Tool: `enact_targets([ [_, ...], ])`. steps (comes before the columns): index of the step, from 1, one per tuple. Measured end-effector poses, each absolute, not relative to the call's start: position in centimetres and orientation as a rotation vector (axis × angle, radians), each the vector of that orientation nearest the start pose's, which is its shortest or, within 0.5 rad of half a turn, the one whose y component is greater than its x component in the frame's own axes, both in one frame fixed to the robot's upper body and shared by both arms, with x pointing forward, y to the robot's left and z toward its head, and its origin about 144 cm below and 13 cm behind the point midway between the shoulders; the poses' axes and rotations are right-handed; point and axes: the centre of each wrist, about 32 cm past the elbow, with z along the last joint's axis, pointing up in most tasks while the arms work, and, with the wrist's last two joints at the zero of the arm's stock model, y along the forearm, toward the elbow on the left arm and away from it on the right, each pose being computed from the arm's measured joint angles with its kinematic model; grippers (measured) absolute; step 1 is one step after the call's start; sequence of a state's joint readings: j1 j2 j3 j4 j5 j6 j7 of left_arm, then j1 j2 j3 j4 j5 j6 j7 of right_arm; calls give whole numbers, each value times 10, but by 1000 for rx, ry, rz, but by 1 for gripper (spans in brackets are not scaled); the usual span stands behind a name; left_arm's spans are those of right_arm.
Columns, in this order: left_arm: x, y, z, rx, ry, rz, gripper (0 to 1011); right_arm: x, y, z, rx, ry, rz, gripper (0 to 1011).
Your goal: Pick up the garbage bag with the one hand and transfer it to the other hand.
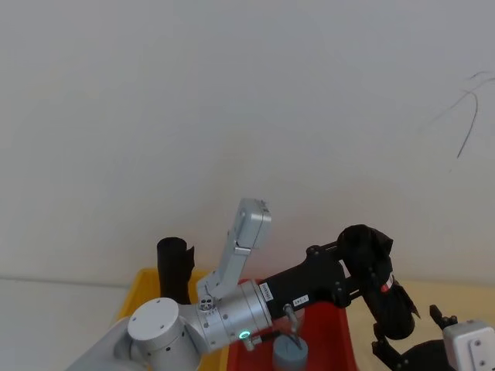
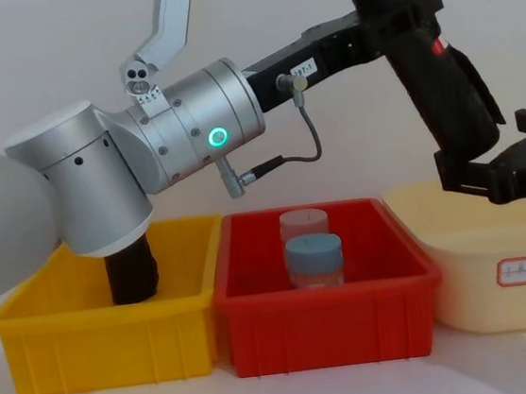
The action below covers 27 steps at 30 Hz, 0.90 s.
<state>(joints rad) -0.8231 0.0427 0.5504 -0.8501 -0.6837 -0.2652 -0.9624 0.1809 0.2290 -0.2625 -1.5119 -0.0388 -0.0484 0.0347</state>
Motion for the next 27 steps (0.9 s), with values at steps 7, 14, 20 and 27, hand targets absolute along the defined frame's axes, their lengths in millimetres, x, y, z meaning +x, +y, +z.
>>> enact_targets([
  [7, 648, 124, 1246, -363, -112, 274, 503, 504, -221, 1174, -117, -334, -1263, 1000],
  [14, 648, 125, 1245, -365, -107, 284, 503, 506, -223, 1172, -124, -373, -1233, 1000],
  [20, 648, 126, 1244, -369, -107, 294, 503, 508, -224, 1171, -132, -421, -1204, 1000],
  [27, 648, 126, 1243, -376, -111, 305, 503, 509, -224, 1169, -137, -466, -1176, 1000],
])
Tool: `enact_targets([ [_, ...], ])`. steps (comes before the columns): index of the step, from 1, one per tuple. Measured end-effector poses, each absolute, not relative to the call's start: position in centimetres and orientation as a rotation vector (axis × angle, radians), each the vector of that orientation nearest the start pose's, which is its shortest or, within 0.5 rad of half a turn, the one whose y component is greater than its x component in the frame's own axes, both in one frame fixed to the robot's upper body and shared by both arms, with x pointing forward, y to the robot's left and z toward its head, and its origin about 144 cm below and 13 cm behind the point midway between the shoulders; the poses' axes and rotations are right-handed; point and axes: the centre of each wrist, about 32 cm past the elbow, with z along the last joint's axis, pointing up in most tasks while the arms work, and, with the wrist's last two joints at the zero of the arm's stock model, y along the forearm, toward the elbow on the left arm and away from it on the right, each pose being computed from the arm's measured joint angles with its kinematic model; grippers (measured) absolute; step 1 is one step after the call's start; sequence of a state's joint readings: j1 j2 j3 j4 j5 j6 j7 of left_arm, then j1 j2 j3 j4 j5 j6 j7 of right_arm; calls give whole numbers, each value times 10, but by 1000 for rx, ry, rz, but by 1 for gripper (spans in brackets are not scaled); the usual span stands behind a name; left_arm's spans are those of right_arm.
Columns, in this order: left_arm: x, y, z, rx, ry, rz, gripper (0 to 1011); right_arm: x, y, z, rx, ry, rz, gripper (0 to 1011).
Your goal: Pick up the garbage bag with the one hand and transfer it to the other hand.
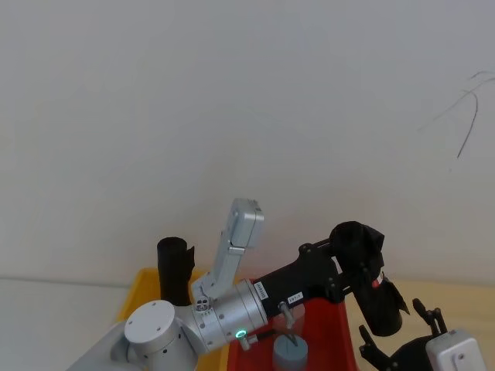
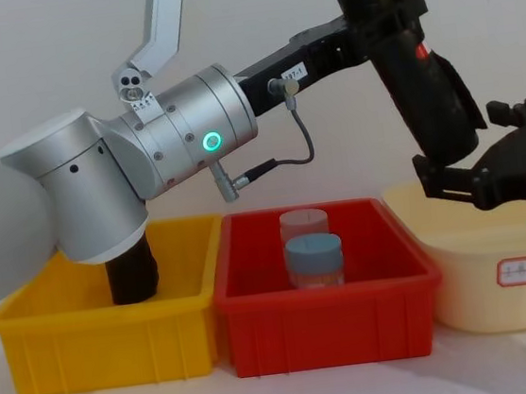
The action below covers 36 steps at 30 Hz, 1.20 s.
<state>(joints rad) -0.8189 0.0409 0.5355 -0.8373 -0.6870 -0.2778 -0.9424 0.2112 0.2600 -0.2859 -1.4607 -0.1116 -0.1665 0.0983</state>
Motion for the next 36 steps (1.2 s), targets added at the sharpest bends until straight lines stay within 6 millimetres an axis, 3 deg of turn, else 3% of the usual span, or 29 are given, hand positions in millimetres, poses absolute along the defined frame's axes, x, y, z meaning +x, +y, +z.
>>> enact_targets([
  [36, 647, 131, 1241, -363, -82, 332, 503, 513, -219, 1169, -144, -533, -1123, 1000],
])
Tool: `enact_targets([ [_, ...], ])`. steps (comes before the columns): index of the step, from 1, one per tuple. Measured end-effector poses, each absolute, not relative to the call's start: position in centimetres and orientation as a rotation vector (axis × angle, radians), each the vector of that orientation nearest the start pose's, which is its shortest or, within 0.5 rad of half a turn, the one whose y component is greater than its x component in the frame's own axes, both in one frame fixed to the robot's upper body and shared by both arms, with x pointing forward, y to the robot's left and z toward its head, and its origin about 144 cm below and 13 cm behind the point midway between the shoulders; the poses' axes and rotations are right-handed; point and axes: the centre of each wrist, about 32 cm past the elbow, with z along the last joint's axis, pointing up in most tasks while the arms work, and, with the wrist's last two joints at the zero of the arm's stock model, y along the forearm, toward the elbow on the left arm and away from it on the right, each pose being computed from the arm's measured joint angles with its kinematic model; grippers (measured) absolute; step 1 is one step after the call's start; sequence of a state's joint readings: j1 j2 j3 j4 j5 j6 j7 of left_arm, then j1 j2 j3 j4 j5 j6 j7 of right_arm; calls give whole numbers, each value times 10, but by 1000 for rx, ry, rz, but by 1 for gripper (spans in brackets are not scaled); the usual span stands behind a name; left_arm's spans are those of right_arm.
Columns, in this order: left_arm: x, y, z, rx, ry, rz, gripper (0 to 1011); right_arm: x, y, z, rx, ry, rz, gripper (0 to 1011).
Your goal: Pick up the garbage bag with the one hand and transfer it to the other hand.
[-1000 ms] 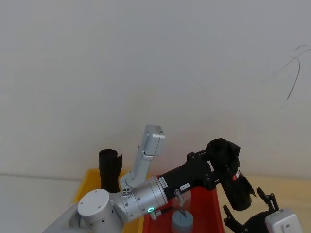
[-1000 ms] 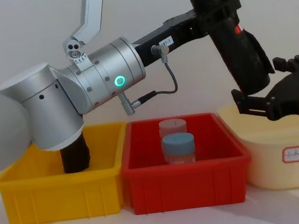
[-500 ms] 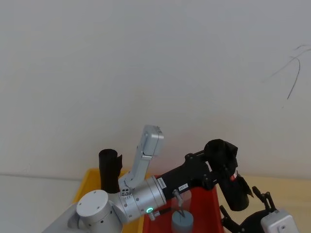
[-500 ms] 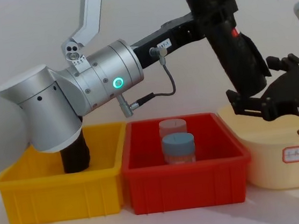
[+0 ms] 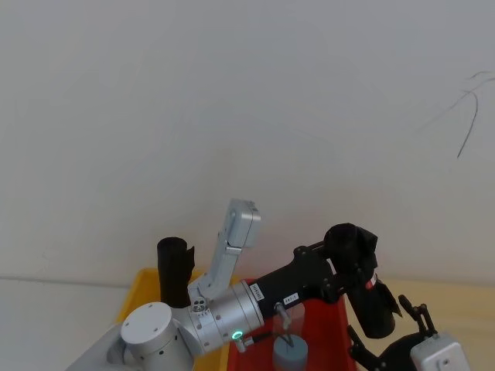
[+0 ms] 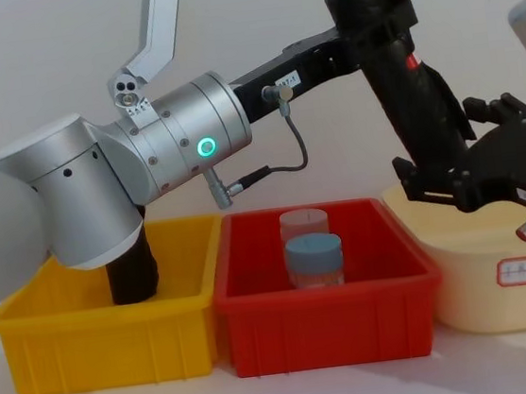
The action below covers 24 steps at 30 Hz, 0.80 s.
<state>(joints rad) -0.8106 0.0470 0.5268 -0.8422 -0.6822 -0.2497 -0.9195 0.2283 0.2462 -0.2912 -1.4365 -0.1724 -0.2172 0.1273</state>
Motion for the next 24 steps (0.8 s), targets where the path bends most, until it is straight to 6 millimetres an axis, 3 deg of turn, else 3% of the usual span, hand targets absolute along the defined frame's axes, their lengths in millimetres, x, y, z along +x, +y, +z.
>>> enact_targets([
  [14, 647, 131, 1241, -360, -77, 333, 503, 517, -214, 1168, -143, -528, -1128, 1000],
  [23, 647, 131, 1241, -360, -76, 333, 503, 521, -208, 1168, -145, -526, -1134, 829],
  [24, 647, 131, 1241, -360, -76, 333, 503, 521, -208, 1168, -144, -526, -1135, 776],
])
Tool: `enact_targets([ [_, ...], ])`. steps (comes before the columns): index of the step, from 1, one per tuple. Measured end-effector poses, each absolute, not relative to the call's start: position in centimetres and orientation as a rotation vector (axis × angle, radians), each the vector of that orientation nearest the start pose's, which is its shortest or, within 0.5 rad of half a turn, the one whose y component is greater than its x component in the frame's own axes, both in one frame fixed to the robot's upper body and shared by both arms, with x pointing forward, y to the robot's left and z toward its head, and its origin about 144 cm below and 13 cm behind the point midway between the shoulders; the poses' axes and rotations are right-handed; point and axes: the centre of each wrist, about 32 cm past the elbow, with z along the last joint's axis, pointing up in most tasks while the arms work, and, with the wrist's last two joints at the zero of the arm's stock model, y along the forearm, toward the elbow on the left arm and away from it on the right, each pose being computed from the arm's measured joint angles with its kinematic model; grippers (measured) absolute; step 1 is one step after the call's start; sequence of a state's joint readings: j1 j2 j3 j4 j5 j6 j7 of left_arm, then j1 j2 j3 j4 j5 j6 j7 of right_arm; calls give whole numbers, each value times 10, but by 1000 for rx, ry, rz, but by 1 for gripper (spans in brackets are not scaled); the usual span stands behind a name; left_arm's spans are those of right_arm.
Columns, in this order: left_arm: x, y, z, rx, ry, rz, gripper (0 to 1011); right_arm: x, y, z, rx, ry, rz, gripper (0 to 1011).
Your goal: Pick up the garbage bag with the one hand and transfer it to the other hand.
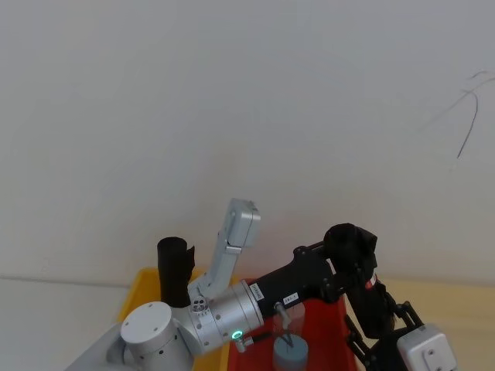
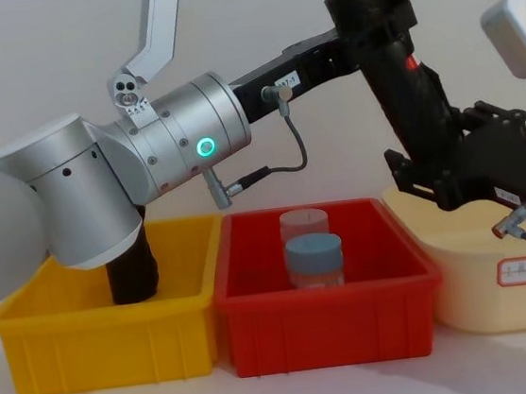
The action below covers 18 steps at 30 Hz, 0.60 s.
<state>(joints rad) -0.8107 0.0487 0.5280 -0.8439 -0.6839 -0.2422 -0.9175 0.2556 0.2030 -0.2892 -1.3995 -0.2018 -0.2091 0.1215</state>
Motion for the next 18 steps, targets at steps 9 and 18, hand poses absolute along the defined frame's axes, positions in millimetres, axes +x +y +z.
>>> enact_targets([
  [9, 647, 131, 1241, -359, -75, 333, 503, 526, -204, 1168, -148, -521, -1145, 538],
  [18, 647, 131, 1241, -359, -75, 333, 545, 529, -203, 1168, -151, -521, -1153, 538],
])
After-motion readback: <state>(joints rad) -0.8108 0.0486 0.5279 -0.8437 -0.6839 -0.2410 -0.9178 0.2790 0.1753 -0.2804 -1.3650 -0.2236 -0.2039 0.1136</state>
